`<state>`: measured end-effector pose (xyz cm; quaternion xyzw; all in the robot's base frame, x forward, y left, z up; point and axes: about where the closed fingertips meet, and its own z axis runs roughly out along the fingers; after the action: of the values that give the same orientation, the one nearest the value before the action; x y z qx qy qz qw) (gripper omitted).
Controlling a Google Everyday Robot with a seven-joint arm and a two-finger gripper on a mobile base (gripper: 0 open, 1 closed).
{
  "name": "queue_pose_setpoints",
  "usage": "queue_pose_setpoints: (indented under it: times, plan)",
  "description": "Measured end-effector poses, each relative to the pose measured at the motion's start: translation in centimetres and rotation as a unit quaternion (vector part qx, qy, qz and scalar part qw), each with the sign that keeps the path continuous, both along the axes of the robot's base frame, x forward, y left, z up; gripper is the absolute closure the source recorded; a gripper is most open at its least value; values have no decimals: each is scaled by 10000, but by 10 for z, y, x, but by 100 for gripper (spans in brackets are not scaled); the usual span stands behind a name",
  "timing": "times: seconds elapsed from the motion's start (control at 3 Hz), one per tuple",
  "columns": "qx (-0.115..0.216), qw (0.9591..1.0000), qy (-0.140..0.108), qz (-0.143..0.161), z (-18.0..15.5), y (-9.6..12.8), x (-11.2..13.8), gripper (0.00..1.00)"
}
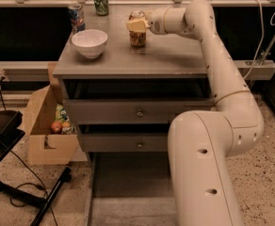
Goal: Place orange can into bottom drawer
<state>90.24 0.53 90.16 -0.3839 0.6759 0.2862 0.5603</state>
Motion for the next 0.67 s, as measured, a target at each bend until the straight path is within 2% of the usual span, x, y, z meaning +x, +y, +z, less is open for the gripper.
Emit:
queue_pose_setpoints:
  times: [0.33,0.67]
  plan:
    - [-137,9999,-12,89,19,6,-11,100]
    - [-339,9994,-73,-21,80,-15,-48,100]
